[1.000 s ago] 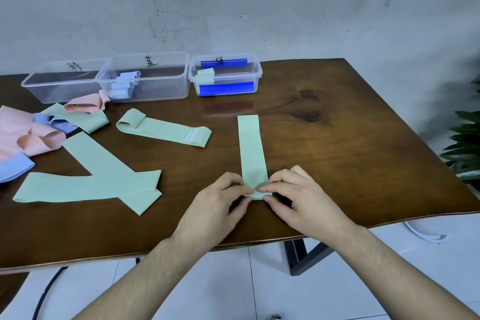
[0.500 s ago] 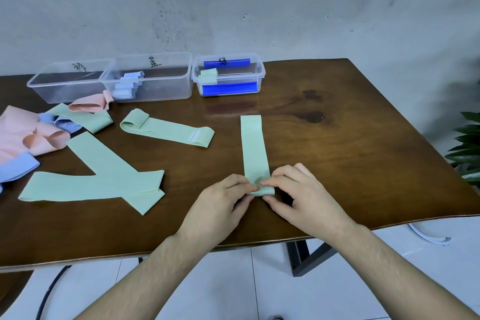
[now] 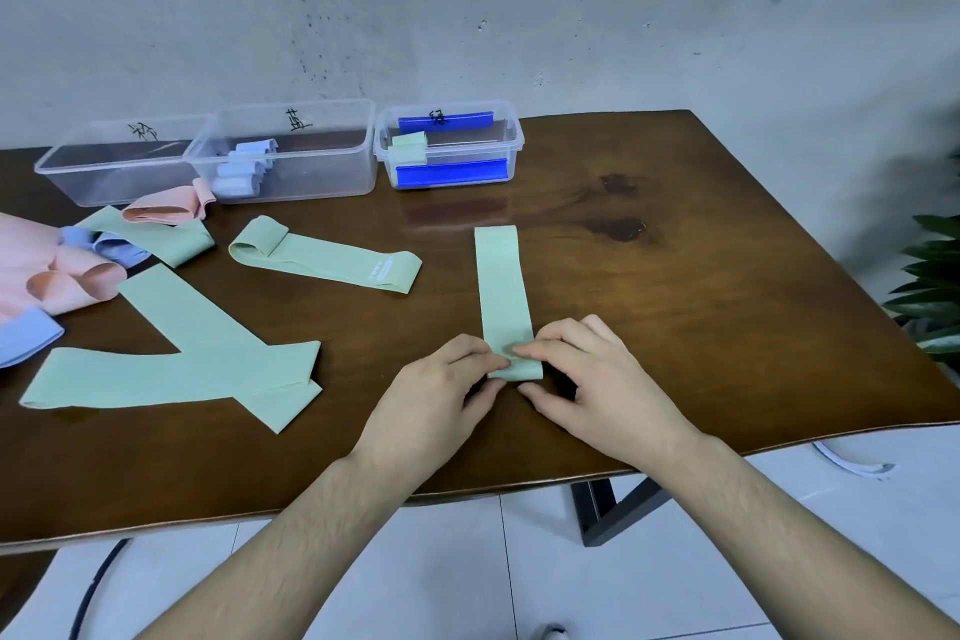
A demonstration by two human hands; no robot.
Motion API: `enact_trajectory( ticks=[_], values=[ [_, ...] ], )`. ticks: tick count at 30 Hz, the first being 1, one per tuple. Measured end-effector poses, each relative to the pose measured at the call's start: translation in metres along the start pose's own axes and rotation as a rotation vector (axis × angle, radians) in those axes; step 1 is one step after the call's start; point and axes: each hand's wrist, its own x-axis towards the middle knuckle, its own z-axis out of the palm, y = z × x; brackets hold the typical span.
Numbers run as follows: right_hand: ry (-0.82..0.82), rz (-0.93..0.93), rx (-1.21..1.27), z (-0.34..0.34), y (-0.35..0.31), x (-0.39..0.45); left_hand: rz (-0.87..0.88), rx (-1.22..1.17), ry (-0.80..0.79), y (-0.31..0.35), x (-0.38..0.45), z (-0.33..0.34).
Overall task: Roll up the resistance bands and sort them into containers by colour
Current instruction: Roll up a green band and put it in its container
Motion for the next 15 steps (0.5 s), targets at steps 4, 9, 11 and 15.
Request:
enact_trajectory(
  ticks=[4, 9, 11, 15],
  values=[
    [-0.015, 0.013, 0.021, 0.0004, 0.0016, 0.0026, 0.012, 0.024, -0.017, -0.0028, 0.0016, -0.0020],
    [-0.034, 0.011, 0.016, 0.0001, 0.0046, 0.0066, 0.022, 0.040, -0.015, -0.0035, 0.0043, -0.0026],
    [-0.043, 0.005, 0.021, -0.0002, 0.0054, 0.0070, 0.019, 0.043, -0.021, -0.0032, 0.0055, -0.0026],
    [-0.057, 0.008, 0.019, -0.0020, 0.0020, 0.0036, 0.014, 0.013, -0.027, -0.0037, 0.0025, -0.0044]
  ],
)
